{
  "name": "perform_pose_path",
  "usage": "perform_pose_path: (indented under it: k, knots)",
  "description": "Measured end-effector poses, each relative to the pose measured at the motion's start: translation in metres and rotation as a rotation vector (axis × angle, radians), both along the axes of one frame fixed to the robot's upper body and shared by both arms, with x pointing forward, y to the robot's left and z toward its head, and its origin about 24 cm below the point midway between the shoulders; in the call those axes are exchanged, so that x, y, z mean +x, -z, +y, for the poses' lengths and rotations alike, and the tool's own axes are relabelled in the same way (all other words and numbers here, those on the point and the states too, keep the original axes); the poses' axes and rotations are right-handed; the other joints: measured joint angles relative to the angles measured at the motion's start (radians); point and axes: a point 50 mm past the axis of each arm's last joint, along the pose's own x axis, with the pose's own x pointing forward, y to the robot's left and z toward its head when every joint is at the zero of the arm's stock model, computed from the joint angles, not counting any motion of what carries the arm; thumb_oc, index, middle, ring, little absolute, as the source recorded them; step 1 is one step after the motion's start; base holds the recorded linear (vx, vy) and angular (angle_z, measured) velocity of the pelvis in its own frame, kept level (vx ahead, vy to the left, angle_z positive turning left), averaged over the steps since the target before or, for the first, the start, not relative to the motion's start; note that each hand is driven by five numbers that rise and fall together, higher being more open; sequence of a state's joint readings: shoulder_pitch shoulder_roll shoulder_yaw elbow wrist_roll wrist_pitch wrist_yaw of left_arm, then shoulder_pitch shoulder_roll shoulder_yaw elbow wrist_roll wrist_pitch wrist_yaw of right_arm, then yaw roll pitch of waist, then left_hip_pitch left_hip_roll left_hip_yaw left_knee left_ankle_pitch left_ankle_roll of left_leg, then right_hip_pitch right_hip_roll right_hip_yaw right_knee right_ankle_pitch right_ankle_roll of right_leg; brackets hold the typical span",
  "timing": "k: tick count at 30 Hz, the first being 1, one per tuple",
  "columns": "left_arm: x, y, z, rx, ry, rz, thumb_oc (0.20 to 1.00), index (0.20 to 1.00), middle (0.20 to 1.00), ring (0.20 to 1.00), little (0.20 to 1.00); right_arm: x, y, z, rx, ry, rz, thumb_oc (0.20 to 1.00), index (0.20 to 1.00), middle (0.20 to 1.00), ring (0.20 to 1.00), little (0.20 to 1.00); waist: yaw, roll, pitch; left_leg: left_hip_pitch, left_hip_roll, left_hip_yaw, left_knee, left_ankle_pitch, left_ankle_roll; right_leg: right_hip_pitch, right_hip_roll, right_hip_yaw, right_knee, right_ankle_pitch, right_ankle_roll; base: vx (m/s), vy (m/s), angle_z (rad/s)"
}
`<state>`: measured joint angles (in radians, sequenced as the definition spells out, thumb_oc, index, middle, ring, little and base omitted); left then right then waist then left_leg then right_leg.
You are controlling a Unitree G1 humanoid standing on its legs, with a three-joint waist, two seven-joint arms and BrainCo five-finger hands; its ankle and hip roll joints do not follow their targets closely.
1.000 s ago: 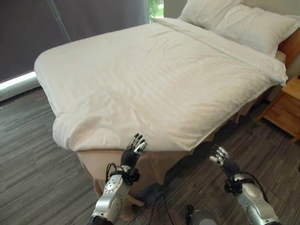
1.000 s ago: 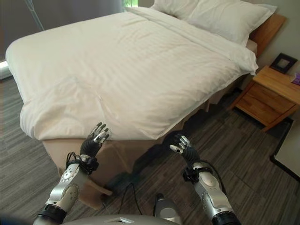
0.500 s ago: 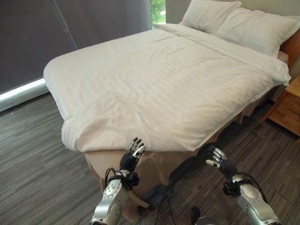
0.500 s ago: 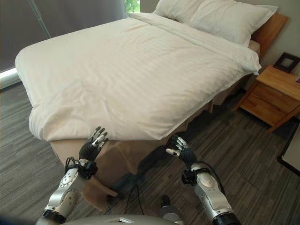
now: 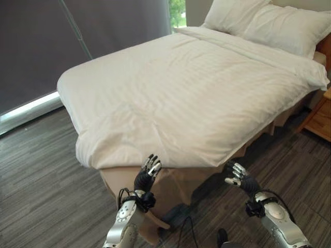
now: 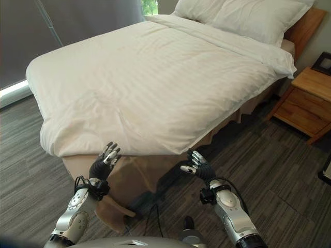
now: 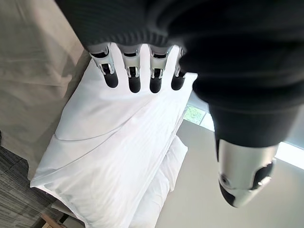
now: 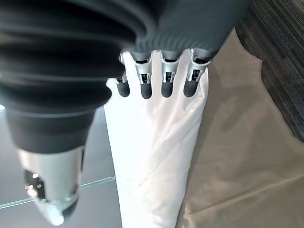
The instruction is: Making the bed.
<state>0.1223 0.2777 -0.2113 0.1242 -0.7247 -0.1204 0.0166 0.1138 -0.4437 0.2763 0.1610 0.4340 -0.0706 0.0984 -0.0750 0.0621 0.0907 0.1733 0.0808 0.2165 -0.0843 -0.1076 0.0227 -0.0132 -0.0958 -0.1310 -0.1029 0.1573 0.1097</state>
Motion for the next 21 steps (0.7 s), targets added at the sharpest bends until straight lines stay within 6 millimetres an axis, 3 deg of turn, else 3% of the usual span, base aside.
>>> perform_pose_path:
  k: [4,6,7,9,10,12,14,15,17,18,19,20,21]
  knots:
    - [0.003,-0.009,0.015,0.007,-0.076,-0.033,1.000,1.000,1.000,1.000,1.000,0.001,-0.002,-0.006,-0.028,-0.004,-0.002,1.000,1.000,1.000,1.000,1.000,-0.001,0.003,0.005,-0.022,-0.002,-0.043,0.002,0.012,0.008,0.001,-0.010,-0.039,0.000,-0.006,0.008,-0.17,-0.019,0.33]
    - [0.009,-0.019,0.027,0.019,-0.131,-0.086,1.000,1.000,1.000,1.000,1.000,0.008,-0.008,-0.004,-0.038,-0.044,-0.026,1.000,1.000,1.000,1.000,1.000,0.027,-0.028,0.036,-0.112,-0.035,-0.129,0.124,0.020,-0.001,-0.015,-0.048,-0.063,0.005,0.000,0.000,-0.28,0.034,0.40]
    - [0.010,-0.022,0.031,0.021,-0.151,-0.103,1.000,1.000,1.000,1.000,1.000,0.014,-0.013,-0.005,-0.052,-0.064,-0.048,1.000,1.000,1.000,1.000,1.000,0.053,-0.024,0.049,-0.139,-0.036,-0.170,0.151,0.022,-0.003,-0.024,-0.052,-0.062,0.005,0.005,0.000,-0.17,0.060,0.17]
    - [0.011,-0.024,0.035,0.021,-0.184,-0.113,1.000,1.000,1.000,1.000,1.000,0.033,-0.030,-0.007,-0.085,-0.089,-0.115,1.000,1.000,1.000,1.000,1.000,0.058,-0.019,0.069,-0.183,-0.037,-0.216,0.146,0.048,-0.040,-0.042,-0.077,-0.090,0.005,0.015,-0.003,-0.08,0.076,0.34]
    - [0.012,-0.025,0.033,0.016,-0.182,-0.117,1.000,1.000,1.000,1.000,1.000,0.037,-0.035,-0.008,-0.093,-0.090,-0.133,1.000,1.000,1.000,1.000,1.000,0.053,-0.021,0.071,-0.191,-0.037,-0.194,0.125,0.059,-0.058,-0.045,-0.084,-0.111,0.005,0.015,-0.006,-0.05,0.079,0.86]
    - [0.022,-0.032,0.022,0.006,-0.135,-0.149,1.000,1.000,1.000,1.000,1.000,0.042,-0.045,-0.017,-0.097,-0.056,-0.172,1.000,1.000,1.000,1.000,1.000,0.044,-0.015,0.078,-0.192,-0.002,-0.008,0.168,-0.011,-0.007,-0.051,-0.088,-0.178,0.008,0.014,-0.016,-0.03,0.151,0.87]
    - [0.025,-0.035,0.016,0.008,-0.100,-0.164,1.000,1.000,1.000,1.000,1.000,0.038,-0.047,-0.013,-0.069,-0.058,-0.195,1.000,1.000,1.000,1.000,1.000,0.016,-0.009,0.074,-0.169,-0.016,0.033,0.097,-0.001,-0.017,-0.066,-0.111,-0.211,0.057,-0.006,0.003,-0.01,0.256,0.67]
    - [0.026,-0.034,0.013,0.010,-0.086,-0.161,1.000,1.000,1.000,1.000,1.000,0.033,-0.041,-0.010,-0.048,-0.058,-0.178,1.000,1.000,1.000,1.000,1.000,0.006,-0.023,0.076,-0.139,-0.040,0.031,0.032,0.023,-0.011,-0.074,-0.138,-0.215,0.084,-0.014,0.016,-0.06,0.289,0.56]
    - [0.025,-0.033,0.007,0.012,-0.053,-0.156,1.000,1.000,1.000,1.000,1.000,0.026,-0.031,-0.004,-0.018,-0.055,-0.146,1.000,1.000,1.000,1.000,1.000,-0.011,-0.039,0.079,-0.123,-0.075,0.025,-0.002,0.057,-0.005,-0.102,-0.171,-0.202,0.140,-0.013,0.033,-0.13,0.243,0.11]
    - [0.026,-0.033,0.005,0.022,-0.034,-0.155,1.000,1.000,1.000,1.000,1.000,0.022,-0.026,0.003,0.002,-0.064,-0.126,1.000,1.000,1.000,1.000,1.000,-0.017,-0.056,0.087,-0.118,-0.097,0.034,-0.004,0.064,0.007,-0.137,-0.204,-0.175,0.211,-0.015,0.051,-0.12,0.116,-0.10]
    - [0.026,-0.033,0.005,0.030,-0.026,-0.154,1.000,1.000,1.000,1.000,1.000,0.019,-0.022,0.009,0.012,-0.080,-0.111,1.000,1.000,1.000,1.000,1.000,-0.032,-0.051,0.096,-0.118,-0.099,0.034,-0.005,0.065,0.011,-0.171,-0.212,-0.136,0.280,-0.028,0.065,-0.06,0.031,0.01]
    - [0.028,-0.034,0.007,0.046,-0.017,-0.157,1.000,1.000,1.000,1.000,1.000,0.016,-0.019,0.013,0.016,-0.099,-0.094,1.000,1.000,1.000,1.000,1.000,-0.058,-0.046,0.099,-0.115,-0.095,0.018,-0.006,0.068,0.015,-0.199,-0.195,-0.056,0.339,-0.061,0.092,-0.02,0.018,0.19]
    - [0.029,-0.036,0.008,0.056,-0.010,-0.165,1.000,1.000,1.000,1.000,1.000,0.014,-0.017,0.013,0.019,-0.106,-0.087,1.000,1.000,1.000,1.000,1.000,-0.069,-0.043,0.101,-0.114,-0.090,0.006,-0.007,0.069,0.017,-0.202,-0.164,0.011,0.356,-0.089,0.091,0.01,-0.003,0.28]
